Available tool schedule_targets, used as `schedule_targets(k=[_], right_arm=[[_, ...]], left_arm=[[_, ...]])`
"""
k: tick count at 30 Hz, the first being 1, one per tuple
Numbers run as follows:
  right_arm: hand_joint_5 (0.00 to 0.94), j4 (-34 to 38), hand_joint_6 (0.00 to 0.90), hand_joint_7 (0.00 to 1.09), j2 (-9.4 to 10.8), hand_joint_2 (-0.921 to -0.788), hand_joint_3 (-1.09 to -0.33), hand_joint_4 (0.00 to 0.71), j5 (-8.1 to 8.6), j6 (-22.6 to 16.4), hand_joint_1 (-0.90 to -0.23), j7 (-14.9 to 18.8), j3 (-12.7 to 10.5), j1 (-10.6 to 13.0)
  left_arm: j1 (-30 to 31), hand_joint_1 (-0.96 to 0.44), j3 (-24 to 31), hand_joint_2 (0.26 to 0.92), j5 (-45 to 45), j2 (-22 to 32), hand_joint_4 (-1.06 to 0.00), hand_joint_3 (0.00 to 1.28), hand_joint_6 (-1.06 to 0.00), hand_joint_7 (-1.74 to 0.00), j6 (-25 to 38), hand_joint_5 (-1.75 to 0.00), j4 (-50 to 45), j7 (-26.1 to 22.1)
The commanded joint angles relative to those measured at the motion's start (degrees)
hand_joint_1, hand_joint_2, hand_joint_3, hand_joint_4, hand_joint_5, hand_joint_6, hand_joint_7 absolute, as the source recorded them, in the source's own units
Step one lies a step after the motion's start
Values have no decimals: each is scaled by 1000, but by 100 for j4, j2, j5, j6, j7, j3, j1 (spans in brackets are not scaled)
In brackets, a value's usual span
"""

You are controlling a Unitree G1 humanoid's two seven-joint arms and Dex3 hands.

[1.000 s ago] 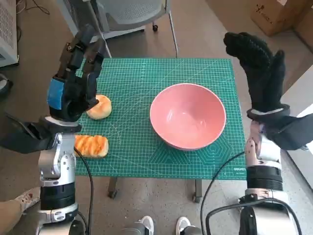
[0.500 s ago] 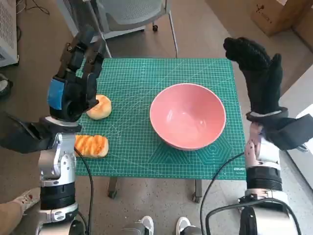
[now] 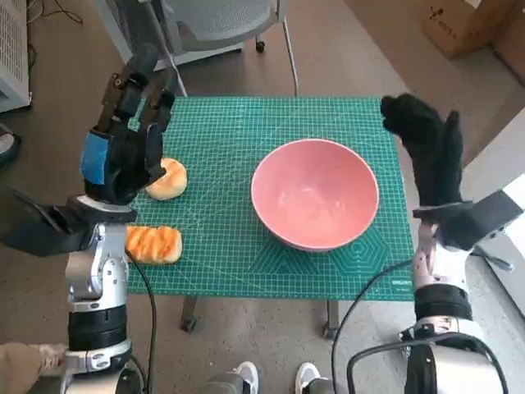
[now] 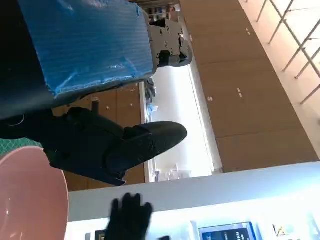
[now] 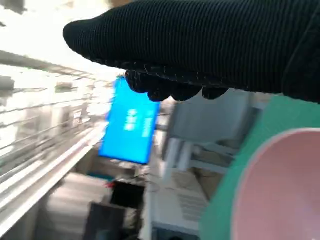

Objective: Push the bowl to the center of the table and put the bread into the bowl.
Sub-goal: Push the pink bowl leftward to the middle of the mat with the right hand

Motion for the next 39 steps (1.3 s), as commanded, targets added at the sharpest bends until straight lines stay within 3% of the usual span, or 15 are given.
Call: schedule_targets(k=[1, 18, 27, 39], right_arm=[[0, 390, 307, 0, 30, -921, -614, 222, -174, 241, -553, -285, 4, -20], [7, 977, 300, 9, -68, -921, -667, 226, -576, 864, -506, -1083, 4, 48], [0, 1032, 302, 9, 187, -921, -687, 210, -748, 1031, -482, -1371, 80, 76], [5, 1010, 305, 11, 539, -921, -683, 219, -694, 1241, -526, -1160, 43, -105]], left_arm=[[27, -678, 3, 921, 40, 19, -25, 728, 1, -436, -93, -71, 58, -35], [191, -679, 40, 921, -53, 15, -22, 727, 1, -416, 18, -75, -101, -2], [244, -682, 80, 921, -64, 55, -24, 717, 1, -421, 25, -79, -145, -5], [333, -686, 123, 921, -68, 100, -26, 709, 1, -423, 61, -81, -254, 13]])
